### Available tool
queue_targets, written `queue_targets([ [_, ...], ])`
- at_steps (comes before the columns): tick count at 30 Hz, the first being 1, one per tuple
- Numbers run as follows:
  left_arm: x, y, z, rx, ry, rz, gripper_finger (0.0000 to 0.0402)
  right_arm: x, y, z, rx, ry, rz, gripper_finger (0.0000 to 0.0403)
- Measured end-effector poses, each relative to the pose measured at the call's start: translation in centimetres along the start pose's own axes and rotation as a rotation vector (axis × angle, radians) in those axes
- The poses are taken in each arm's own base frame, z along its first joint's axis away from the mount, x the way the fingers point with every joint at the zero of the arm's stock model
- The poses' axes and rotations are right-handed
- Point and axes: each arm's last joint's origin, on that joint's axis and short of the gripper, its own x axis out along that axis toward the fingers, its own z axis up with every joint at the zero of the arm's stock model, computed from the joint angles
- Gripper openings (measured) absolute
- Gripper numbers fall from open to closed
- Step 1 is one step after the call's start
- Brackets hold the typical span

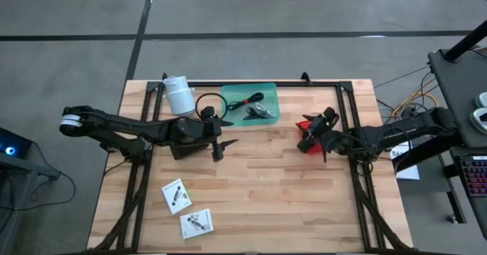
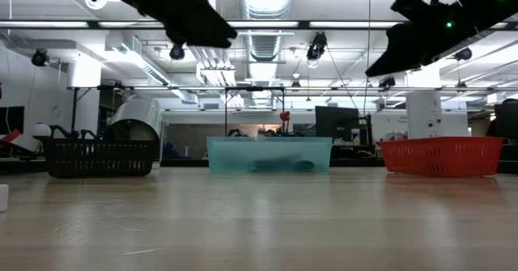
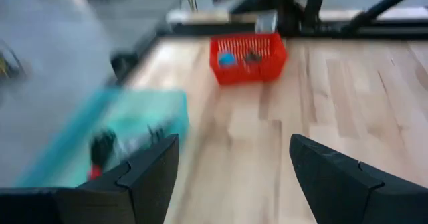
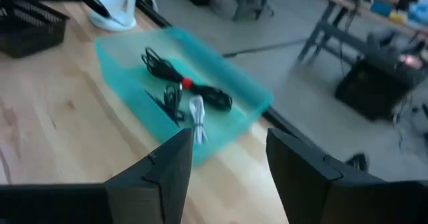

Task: Pick and place items into bin
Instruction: Put the top white card reader box into the black bin

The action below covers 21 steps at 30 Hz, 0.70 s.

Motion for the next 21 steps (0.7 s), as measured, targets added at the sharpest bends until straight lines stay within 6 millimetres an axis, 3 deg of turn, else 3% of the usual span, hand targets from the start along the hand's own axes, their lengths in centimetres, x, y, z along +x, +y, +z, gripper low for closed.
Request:
queue_targets([
  [4, -0.4, -0.1, -0.6, -0.136, 0.165, -0.04, 0.0267, 0.1, 0.1, 0.3, -0.052, -0.025, 0.003, 0.0176],
  [9, -1.6, -0.5, -1.6, -0.466, 0.446, -0.05, 0.0267, 0.1, 0.2, 0.5, -0.092, -0.043, 0.004, 0.0173],
  [15, -3.1, -1.2, -3.3, -0.883, 0.757, 0.022, 0.0267, 0.0, 0.3, 1.3, -0.056, -0.102, 0.009, 0.0168],
  [21, -3.7, -1.7, -4.5, -1.12, 0.944, 0.166, 0.0267, 0.0, 0.3, 1.7, -0.036, -0.155, 0.011, 0.0167],
])
